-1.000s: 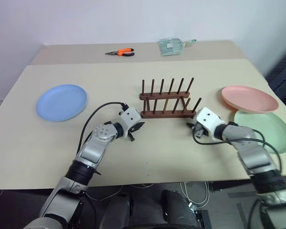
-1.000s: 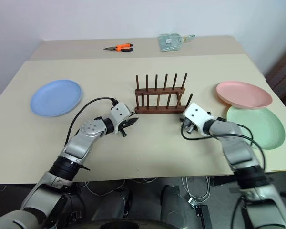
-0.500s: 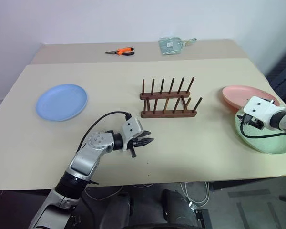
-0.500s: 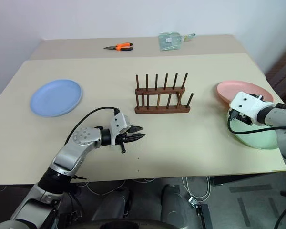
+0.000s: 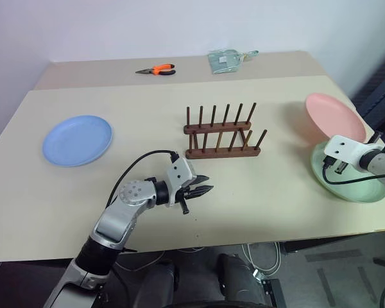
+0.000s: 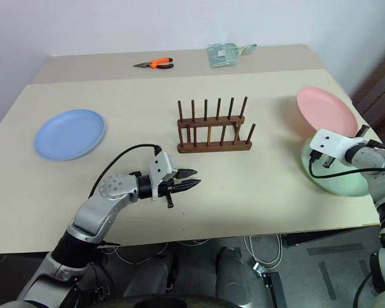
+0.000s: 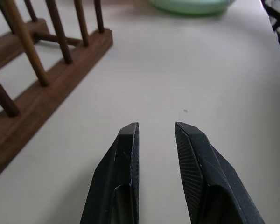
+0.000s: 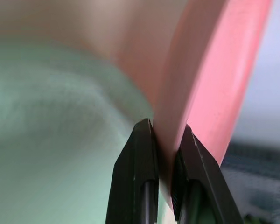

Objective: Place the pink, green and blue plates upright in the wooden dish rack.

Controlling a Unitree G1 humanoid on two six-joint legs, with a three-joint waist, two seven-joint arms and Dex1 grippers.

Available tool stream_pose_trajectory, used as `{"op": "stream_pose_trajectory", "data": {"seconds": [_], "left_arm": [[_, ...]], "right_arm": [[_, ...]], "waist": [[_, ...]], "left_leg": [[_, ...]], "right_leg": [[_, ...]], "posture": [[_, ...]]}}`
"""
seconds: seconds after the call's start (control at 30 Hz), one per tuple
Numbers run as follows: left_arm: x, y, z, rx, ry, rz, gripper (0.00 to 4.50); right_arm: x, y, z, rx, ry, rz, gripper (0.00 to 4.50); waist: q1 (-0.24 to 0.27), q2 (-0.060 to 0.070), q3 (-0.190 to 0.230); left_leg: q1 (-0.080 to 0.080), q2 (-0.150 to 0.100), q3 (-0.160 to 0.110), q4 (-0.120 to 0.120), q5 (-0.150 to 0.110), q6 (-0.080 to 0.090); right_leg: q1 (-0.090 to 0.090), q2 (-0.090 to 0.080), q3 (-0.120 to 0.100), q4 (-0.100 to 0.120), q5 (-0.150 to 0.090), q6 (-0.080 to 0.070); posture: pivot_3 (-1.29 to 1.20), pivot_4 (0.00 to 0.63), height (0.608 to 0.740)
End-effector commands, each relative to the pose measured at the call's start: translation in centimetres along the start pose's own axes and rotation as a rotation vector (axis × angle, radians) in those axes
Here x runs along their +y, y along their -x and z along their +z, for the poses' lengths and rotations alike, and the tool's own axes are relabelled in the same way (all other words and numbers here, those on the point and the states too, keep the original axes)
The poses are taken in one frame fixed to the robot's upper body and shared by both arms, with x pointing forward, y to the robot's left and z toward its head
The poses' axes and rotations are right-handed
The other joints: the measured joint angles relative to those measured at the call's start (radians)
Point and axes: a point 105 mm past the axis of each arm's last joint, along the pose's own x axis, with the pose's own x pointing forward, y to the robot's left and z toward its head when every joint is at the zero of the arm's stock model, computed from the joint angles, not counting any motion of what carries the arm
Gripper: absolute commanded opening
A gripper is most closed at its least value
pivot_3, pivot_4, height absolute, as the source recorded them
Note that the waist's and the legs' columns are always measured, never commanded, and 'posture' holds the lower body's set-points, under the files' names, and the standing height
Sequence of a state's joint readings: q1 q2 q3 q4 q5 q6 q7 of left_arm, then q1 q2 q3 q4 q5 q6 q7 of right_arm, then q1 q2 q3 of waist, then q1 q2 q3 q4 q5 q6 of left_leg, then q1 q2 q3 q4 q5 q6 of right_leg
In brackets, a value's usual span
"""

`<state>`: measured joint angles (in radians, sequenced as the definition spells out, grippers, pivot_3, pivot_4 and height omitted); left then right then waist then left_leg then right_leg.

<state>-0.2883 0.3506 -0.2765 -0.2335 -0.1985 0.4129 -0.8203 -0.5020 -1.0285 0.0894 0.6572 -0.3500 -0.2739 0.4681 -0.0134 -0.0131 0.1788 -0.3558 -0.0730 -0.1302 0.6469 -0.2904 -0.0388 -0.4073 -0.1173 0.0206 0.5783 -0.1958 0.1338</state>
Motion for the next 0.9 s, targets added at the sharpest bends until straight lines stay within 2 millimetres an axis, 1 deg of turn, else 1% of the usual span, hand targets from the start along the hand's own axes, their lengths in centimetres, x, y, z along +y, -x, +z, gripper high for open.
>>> {"op": "stream_pose_trajectory", "data": {"seconds": [0.03,0.07,0.1,0.13,0.2,0.23,0.27,0.3,0.37,0.43,0.57,0.77,0.9], "left_arm": [[1.0,1.2,2.2,-0.094,0.001,0.050,1.18],[1.2,1.4,2.3,-0.100,0.007,0.055,1.18],[1.2,1.6,2.4,-0.104,0.008,0.057,1.18],[1.2,1.8,2.4,-0.103,0.009,0.056,1.18],[1.1,2.0,2.1,-0.088,-0.001,0.045,1.18],[1.1,2.0,1.9,-0.083,-0.004,0.041,1.18],[1.0,2.0,1.9,-0.080,-0.007,0.038,1.18],[1.1,2.0,1.9,-0.080,-0.008,0.037,1.18],[1.2,1.9,2.0,-0.081,-0.013,0.036,1.18],[1.2,1.8,2.1,-0.085,-0.013,0.036,1.18],[1.0,1.8,2.1,-0.087,-0.014,0.037,1.18],[0.7,1.9,2.0,-0.085,-0.010,0.039,1.18],[0.7,1.9,2.0,-0.084,-0.009,0.041,1.18]], "right_arm": [[-6.4,2.5,5.6,-0.245,-0.063,-0.201,0.07],[-7.2,3.1,6.8,-0.304,-0.122,-0.223,0.07],[-8.3,3.8,8.5,-0.394,-0.261,-0.242,0.07],[-9.1,4.6,10.3,-0.494,-0.437,-0.236,0.07],[-9.5,7.4,15.7,-0.819,-0.815,-0.055,0.07],[-9.4,8.6,17.3,-0.918,-0.911,0.030,0.07],[-9.4,9.3,18.4,-0.980,-1.000,0.095,0.07],[-9.2,9.5,18.7,-0.988,-1.041,0.134,0.07],[-7.1,9.2,19.6,-0.953,-1.057,0.251,0.07],[-5.8,8.7,20.1,-0.920,-1.074,0.310,0.07],[-5.1,8.2,20.1,-0.884,-1.089,0.332,0.07],[-4.8,6.7,18.6,-0.817,-1.126,0.309,0.07],[-3.8,5.5,17.9,-0.755,-1.145,0.330,0.07]], "waist": [[-0.001,0.002,0.000],[-0.002,0.003,0.001],[-0.002,0.003,0.001],[-0.002,0.002,0.001],[0.000,0.002,0.001],[0.002,0.002,0.001],[0.004,0.002,0.001],[0.008,0.002,0.001],[0.025,0.000,0.001],[0.033,-0.001,0.000],[0.026,0.000,0.001],[0.025,0.000,0.001],[0.025,0.000,0.001]], "left_leg": [[0.000,0.000,0.000,0.000,0.000,0.000],[0.000,0.000,0.000,0.000,0.000,0.000],[0.000,0.000,0.000,0.000,0.000,0.000],[0.000,0.000,0.000,0.000,0.000,0.000],[0.000,0.001,-0.002,0.000,0.000,0.000],[0.000,0.001,-0.004,0.000,0.000,0.000],[0.000,0.002,-0.006,0.000,0.000,0.000],[0.000,0.001,-0.007,0.000,0.000,0.000],[-0.002,0.001,-0.007,0.001,0.000,0.001],[-0.002,0.000,-0.006,0.002,0.000,0.001],[-0.003,0.000,-0.004,0.002,0.000,0.001],[-0.002,0.000,-0.003,0.000,0.000,0.001],[-0.002,0.000,-0.003,0.001,0.000,0.001]], "right_leg": [[0.000,0.000,0.000,0.000,0.000,0.000],[0.000,0.000,0.000,0.000,0.001,0.002],[0.000,0.000,0.001,0.000,0.001,0.003],[0.000,0.000,0.000,0.000,0.001,0.004],[0.001,0.001,0.000,0.000,0.001,0.004],[0.001,0.001,0.000,0.000,0.003,0.001],[0.001,0.001,0.000,0.000,0.003,0.001],[0.001,0.001,-0.001,0.000,0.003,0.001],[0.001,0.000,-0.002,-0.001,0.001,-0.002],[0.002,0.000,-0.002,-0.001,0.001,-0.002],[0.000,0.000,-0.001,-0.001,0.000,-0.001],[-0.001,0.001,-0.002,0.000,0.001,-0.001],[-0.001,0.001,-0.002,0.000,0.000,-0.001]], "posture": [[0.00,0.150,0.740],[0.00,0.150,0.740],[0.00,0.150,0.740],[0.00,0.150,0.740],[0.00,0.150,0.740],[0.00,0.150,0.740],[0.00,0.150,0.740],[0.00,0.150,0.740],[0.00,0.150,0.740],[0.00,0.150,0.740],[0.00,0.150,0.740],[0.00,0.150,0.740],[0.00,0.150,0.740]]}}
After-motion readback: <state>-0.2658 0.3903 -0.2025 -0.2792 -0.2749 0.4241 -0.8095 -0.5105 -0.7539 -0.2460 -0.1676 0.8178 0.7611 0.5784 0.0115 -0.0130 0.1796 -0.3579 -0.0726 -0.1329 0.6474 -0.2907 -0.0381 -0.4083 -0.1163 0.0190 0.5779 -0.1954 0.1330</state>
